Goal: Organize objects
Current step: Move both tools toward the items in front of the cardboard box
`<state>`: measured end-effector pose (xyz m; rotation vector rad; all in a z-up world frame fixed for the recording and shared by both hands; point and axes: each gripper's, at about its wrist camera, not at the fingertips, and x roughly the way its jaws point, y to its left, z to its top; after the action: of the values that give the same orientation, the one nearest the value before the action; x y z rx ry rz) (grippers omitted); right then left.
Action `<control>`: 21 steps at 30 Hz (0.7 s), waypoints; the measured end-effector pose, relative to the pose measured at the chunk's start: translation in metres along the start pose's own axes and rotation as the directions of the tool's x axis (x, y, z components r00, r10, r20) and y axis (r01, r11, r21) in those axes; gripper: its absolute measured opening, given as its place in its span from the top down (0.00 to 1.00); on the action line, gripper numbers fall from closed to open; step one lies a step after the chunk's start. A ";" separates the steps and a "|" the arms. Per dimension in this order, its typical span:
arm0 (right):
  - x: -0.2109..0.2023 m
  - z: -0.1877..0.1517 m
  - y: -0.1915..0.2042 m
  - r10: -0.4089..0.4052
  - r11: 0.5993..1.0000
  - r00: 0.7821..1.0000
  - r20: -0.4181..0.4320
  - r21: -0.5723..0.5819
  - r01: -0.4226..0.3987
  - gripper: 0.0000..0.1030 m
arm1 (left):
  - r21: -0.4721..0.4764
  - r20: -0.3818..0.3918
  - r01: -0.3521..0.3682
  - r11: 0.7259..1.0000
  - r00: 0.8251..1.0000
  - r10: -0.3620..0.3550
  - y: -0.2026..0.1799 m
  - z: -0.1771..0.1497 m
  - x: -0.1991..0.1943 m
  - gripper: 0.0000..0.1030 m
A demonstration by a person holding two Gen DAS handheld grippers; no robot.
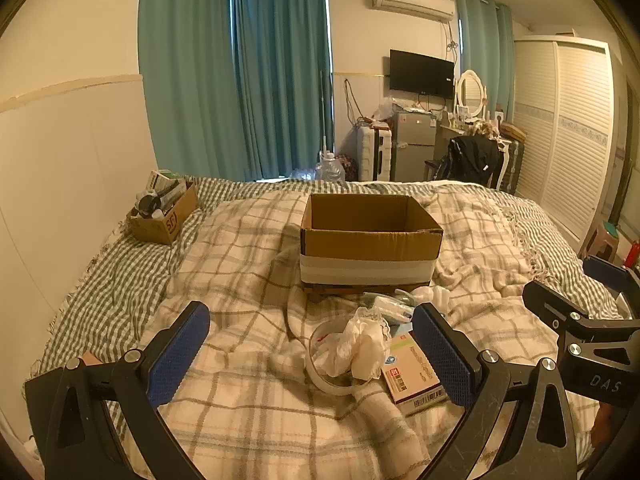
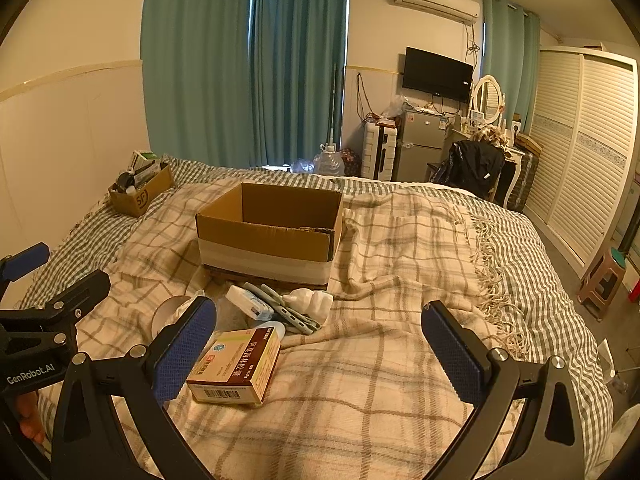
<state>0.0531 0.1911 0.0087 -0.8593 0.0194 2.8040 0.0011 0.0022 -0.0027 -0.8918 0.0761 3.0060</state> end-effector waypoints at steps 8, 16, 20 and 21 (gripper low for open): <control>0.002 -0.001 0.000 -0.003 1.000 1.000 -0.006 -0.001 0.003 0.00 | 0.007 -0.007 0.012 1.000 1.000 -0.012 -0.001 -0.002 0.002 0.00; 0.004 -0.002 0.000 -0.010 1.000 1.000 -0.013 -0.004 0.010 0.00 | 0.010 -0.014 0.021 1.000 1.000 -0.021 0.000 -0.005 0.002 0.00; 0.003 -0.002 -0.001 -0.007 1.000 1.000 -0.009 -0.002 0.007 0.00 | 0.012 -0.012 0.022 1.000 1.000 -0.022 0.000 -0.005 0.000 0.00; 0.002 -0.002 -0.001 -0.007 1.000 1.000 -0.006 -0.003 0.007 0.00 | 0.012 -0.011 0.022 1.000 1.000 -0.022 0.000 -0.006 0.000 0.00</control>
<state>0.0525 0.1920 0.0055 -0.8668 0.0131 2.7959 0.0042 0.0019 -0.0073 -0.9024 0.0837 2.9770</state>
